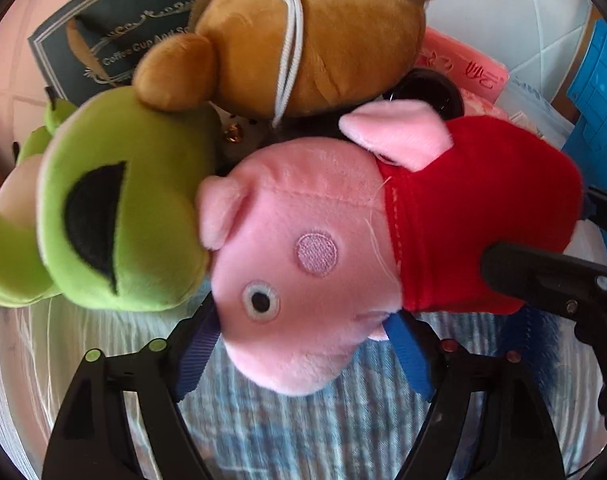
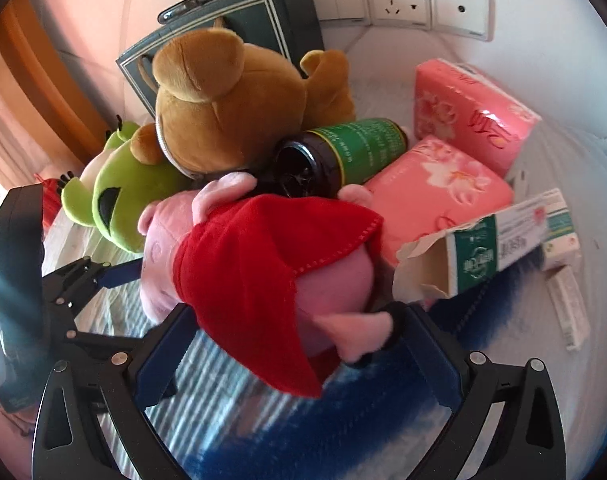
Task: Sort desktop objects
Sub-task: 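Grasp the pink pig plush with both tools together, then carry the pig plush to the crate and open both tools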
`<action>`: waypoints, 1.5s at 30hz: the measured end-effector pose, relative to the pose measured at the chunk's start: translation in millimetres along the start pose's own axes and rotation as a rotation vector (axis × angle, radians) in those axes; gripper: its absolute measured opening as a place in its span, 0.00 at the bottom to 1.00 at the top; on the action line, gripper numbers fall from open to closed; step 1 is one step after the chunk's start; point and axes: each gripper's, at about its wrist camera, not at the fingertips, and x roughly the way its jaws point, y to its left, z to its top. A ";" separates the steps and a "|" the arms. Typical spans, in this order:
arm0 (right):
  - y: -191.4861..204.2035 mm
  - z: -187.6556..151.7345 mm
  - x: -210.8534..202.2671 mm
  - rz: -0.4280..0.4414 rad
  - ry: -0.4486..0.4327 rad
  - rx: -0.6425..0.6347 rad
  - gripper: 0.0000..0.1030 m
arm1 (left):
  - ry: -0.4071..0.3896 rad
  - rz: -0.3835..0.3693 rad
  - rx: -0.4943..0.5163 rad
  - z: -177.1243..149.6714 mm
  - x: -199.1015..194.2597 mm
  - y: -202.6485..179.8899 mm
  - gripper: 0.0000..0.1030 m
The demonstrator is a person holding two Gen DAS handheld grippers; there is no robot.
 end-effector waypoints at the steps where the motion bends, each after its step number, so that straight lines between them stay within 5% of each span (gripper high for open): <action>1: 0.9 2.3 5.2 -0.004 0.004 -0.004 1.00 | 0.009 0.002 0.000 1.7 6.1 -0.1 0.76; 5: 4.3 7.4 16.1 0.015 0.018 -0.023 1.00 | -0.003 -0.011 -0.020 5.5 14.6 -0.3 0.72; 6: 6.5 7.5 15.9 0.004 0.018 -0.035 0.93 | -0.015 -0.002 -0.013 4.3 12.2 -2.5 0.71; 9: 13.3 6.1 6.9 -0.003 0.005 -0.065 0.83 | -0.037 -0.001 -0.013 -1.4 0.4 -8.1 0.68; 14: 20.5 0.0 -21.0 0.008 -0.024 -0.096 0.81 | -0.091 0.001 -0.026 -15.7 -38.6 -16.7 0.68; 35: 46.9 -106.8 -247.1 0.009 -0.224 -0.147 0.81 | -0.335 -0.015 0.061 -98.6 -237.6 -115.7 0.68; 45: 2.6 -149.4 -379.1 -0.132 -0.415 -0.068 0.81 | -0.494 -0.103 0.197 -74.1 -314.8 -222.0 0.68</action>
